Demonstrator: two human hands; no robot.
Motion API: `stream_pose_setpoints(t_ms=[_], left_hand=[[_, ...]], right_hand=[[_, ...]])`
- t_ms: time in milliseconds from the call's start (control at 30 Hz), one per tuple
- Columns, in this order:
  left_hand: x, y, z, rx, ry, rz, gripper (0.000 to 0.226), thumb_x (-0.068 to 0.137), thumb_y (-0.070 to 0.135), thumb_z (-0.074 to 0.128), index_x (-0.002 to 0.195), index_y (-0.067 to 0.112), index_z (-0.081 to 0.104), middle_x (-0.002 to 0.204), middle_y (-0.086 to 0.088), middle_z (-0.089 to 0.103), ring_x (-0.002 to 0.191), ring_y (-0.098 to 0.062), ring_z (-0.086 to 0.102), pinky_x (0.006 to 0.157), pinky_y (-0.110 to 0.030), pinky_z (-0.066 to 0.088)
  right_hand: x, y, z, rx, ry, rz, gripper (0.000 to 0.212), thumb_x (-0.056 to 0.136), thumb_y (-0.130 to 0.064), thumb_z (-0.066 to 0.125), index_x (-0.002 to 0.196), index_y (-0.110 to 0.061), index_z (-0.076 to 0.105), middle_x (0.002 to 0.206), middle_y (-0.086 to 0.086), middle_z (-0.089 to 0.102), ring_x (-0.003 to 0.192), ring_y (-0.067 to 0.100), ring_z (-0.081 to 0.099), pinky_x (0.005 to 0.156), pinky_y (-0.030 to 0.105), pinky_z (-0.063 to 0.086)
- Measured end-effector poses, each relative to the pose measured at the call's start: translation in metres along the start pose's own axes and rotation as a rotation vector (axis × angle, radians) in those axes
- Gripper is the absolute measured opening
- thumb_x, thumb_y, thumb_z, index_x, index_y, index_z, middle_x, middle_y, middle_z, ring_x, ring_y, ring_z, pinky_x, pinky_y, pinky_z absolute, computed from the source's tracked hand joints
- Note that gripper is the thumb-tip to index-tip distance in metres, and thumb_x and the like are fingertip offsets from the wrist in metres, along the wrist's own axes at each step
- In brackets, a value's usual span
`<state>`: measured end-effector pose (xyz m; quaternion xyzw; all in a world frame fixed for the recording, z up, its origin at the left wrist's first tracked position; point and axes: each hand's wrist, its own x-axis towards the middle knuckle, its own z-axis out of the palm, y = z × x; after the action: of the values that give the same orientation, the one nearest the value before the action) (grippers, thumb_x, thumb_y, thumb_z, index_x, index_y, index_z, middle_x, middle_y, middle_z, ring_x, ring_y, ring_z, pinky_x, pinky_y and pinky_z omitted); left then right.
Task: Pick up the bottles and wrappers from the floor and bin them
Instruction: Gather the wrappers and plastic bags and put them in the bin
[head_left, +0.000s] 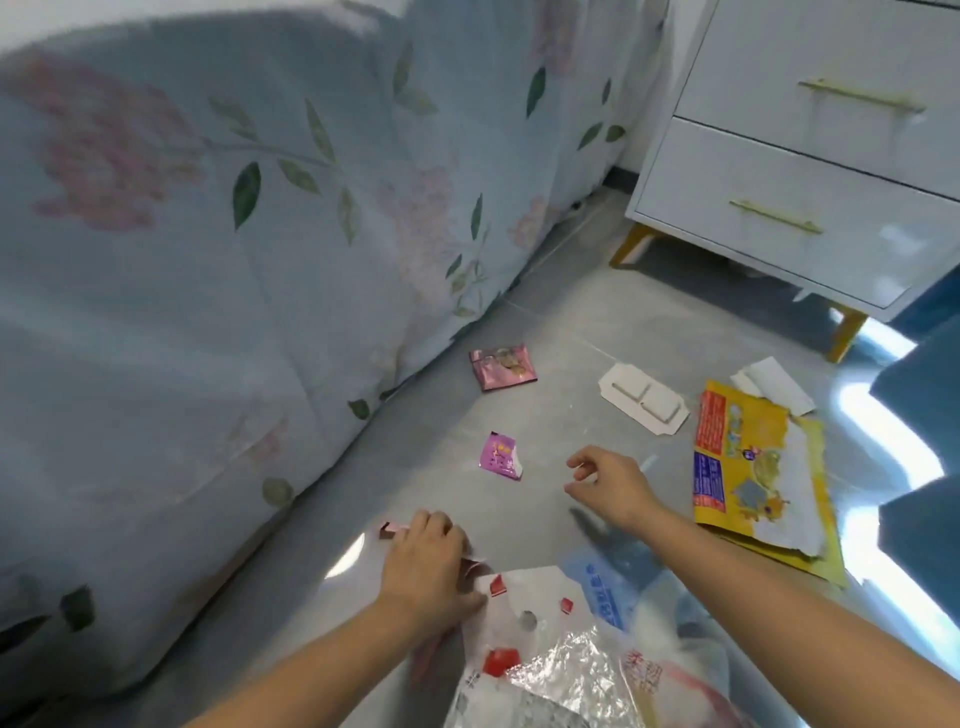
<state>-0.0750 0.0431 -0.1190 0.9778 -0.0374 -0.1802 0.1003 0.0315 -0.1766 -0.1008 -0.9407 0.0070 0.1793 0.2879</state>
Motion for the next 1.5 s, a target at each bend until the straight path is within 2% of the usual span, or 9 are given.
stream_pose_setpoints(t_ms=[200,400,633,800,900,967,1167,1300,1500], left_hand=[[0.022,-0.013,0.008,0.041,0.150,0.034,0.034,0.076,0.049,0.046,0.080,0.023,0.068,0.087,0.002,0.065,0.089,-0.024,0.061,0.083,-0.045,0.042],[0.038,-0.033,0.007,-0.274,0.233,-0.055,0.027,0.091,0.042,0.048,0.075,0.021,0.053,0.087,-0.004,0.069,0.089,-0.025,0.062,0.076,-0.031,0.038],[0.051,-0.052,-0.007,-0.556,0.166,-0.177,0.036,0.086,0.046,0.058,0.060,0.025,0.046,0.060,0.004,0.053,0.061,-0.013,0.049,0.054,-0.027,0.037],[0.053,-0.071,0.013,-0.616,0.044,-0.253,0.040,0.080,0.047,0.067,0.054,0.021,0.050,0.049,0.007,0.054,0.054,-0.004,0.049,0.055,-0.022,0.039],[0.050,-0.071,0.015,-0.646,0.069,-0.204,0.037,0.080,0.043,0.067,0.054,0.023,0.049,0.046,0.022,0.055,0.047,0.003,0.048,0.050,-0.012,0.033],[0.050,-0.069,0.016,-0.627,0.087,-0.185,0.037,0.080,0.043,0.066,0.055,0.024,0.047,0.050,0.020,0.056,0.048,0.003,0.046,0.050,-0.013,0.032],[0.049,-0.063,0.008,-0.594,0.048,-0.168,0.039,0.086,0.041,0.063,0.059,0.025,0.041,0.058,0.008,0.050,0.054,-0.001,0.046,0.052,-0.012,0.034],[0.049,-0.063,0.009,-0.613,0.022,-0.189,0.038,0.086,0.041,0.063,0.060,0.024,0.041,0.071,0.004,0.059,0.069,-0.013,0.055,0.057,-0.019,0.037],[0.049,-0.062,0.007,-0.603,0.029,-0.198,0.038,0.086,0.040,0.062,0.060,0.024,0.039,0.079,-0.006,0.067,0.068,-0.012,0.051,0.058,-0.024,0.030]], right_hand=[[0.010,0.015,0.012,0.003,-0.011,0.002,0.029,0.082,-0.018,0.069,0.110,-0.014,0.062,0.096,0.000,0.062,0.085,0.014,0.058,0.082,0.022,0.044],[0.046,-0.018,0.021,0.047,0.053,-0.088,0.029,0.080,-0.024,0.072,0.107,-0.014,0.067,0.091,-0.003,0.062,0.080,0.013,0.056,0.080,0.024,0.044],[0.079,-0.054,0.055,-0.191,-0.066,-0.165,0.077,0.068,-0.048,0.077,0.133,-0.020,0.046,0.127,0.006,0.050,0.121,0.026,0.044,0.103,0.035,0.040],[0.085,-0.049,0.069,-0.256,-0.101,-0.223,0.025,0.074,-0.048,0.070,0.083,-0.028,0.057,0.085,0.001,0.058,0.097,0.027,0.055,0.078,0.032,0.043],[0.098,-0.049,0.057,-0.125,-0.109,-0.355,0.035,0.076,-0.037,0.073,0.056,-0.032,0.045,0.072,-0.005,0.049,0.084,0.022,0.052,0.072,0.028,0.037],[0.119,-0.056,0.042,-0.034,0.002,-0.381,0.012,0.074,-0.032,0.077,0.072,-0.023,0.070,0.100,0.003,0.057,0.102,0.022,0.050,0.088,0.024,0.035],[0.198,-0.082,0.011,-0.359,-0.082,-0.230,0.053,0.072,-0.057,0.070,0.117,-0.029,0.066,0.160,0.004,0.011,0.145,0.035,0.010,0.116,0.048,0.017],[0.212,-0.073,0.026,-0.480,-0.182,-0.194,0.079,0.063,-0.073,0.063,0.131,-0.033,0.053,0.155,0.002,0.023,0.141,0.037,0.019,0.113,0.056,0.023],[0.180,-0.072,0.036,-0.108,0.034,-0.143,0.074,0.062,-0.039,0.085,0.124,-0.021,0.048,0.114,0.009,0.065,0.111,0.036,0.055,0.091,0.037,0.045]])
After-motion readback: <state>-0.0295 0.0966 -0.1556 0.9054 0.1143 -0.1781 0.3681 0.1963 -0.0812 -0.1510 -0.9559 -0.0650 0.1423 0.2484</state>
